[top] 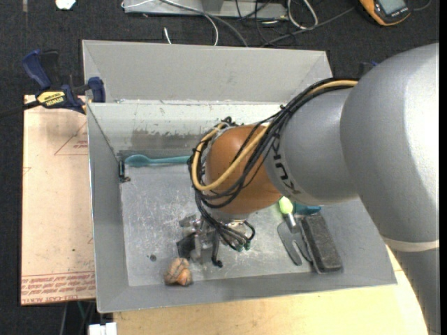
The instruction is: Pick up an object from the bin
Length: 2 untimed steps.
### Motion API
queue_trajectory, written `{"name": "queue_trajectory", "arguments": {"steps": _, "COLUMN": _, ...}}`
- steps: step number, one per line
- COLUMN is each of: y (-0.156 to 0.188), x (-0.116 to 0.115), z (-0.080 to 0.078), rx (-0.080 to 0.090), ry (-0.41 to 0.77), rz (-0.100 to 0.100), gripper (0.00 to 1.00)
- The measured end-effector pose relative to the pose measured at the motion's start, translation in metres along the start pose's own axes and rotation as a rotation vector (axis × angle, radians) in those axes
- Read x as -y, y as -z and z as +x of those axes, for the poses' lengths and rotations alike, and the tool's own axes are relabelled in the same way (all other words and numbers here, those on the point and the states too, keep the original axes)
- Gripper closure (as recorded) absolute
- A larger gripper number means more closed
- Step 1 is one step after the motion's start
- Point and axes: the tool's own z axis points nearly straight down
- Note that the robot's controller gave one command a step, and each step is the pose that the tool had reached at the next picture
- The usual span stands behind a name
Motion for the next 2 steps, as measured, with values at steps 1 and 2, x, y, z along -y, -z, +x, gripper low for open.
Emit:
{"name": "queue_trajectory", "arguments": {"steps": 1, "y": 0.000, "x": 0.000, "z": 0.000, "rx": 0.000, "ry": 0.000, "rz": 0.000, "gripper": 1.00}}
{"name": "queue_trajectory", "arguments": {"steps": 2, "y": 0.073, "x": 0.002, "z": 0.003, "rx": -0.004, "ry": 0.058, "rz": -0.001, "gripper": 1.00}}
